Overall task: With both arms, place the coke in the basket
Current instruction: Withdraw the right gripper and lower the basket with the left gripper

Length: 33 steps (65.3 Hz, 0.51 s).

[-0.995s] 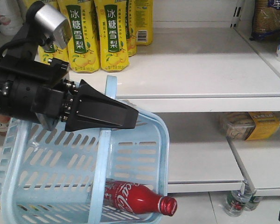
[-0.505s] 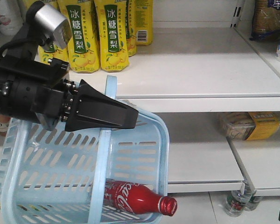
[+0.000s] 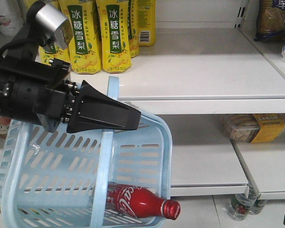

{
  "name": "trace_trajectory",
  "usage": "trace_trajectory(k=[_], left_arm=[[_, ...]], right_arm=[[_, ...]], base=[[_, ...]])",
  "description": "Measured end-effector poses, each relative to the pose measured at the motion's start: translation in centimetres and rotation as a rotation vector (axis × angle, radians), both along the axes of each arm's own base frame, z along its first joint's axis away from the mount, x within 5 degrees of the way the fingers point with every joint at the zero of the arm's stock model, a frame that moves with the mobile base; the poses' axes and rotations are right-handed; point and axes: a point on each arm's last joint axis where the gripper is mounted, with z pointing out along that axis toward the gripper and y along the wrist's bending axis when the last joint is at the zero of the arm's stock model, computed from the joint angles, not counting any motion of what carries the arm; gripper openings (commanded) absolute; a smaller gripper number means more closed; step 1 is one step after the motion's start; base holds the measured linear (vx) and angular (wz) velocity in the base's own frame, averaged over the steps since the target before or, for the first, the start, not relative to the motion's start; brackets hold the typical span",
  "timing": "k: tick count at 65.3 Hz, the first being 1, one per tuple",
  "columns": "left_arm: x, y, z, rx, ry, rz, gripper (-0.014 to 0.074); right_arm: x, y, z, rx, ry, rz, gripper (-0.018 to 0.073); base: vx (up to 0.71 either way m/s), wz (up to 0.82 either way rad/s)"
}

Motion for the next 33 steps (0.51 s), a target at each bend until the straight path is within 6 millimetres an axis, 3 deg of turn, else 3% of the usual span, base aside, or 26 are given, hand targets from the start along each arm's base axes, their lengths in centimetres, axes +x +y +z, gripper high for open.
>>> trace_trajectory(k=[18,33], left_arm=[[-0.8,1.3,-0.8,0.249,0.112,0.203,-0.0006],[-3.2,3.5,-0.3,0.401,0.116,0.44,-0.0006]], right_arm=[[0.0,0.0,0.0,0.0,0.0,0.0,-0.0005],[0.0,0.0,0.0,0.001,-0.004,-0.001,-0.0005]], base=[[0.0,0.0],[0.0,0.0]])
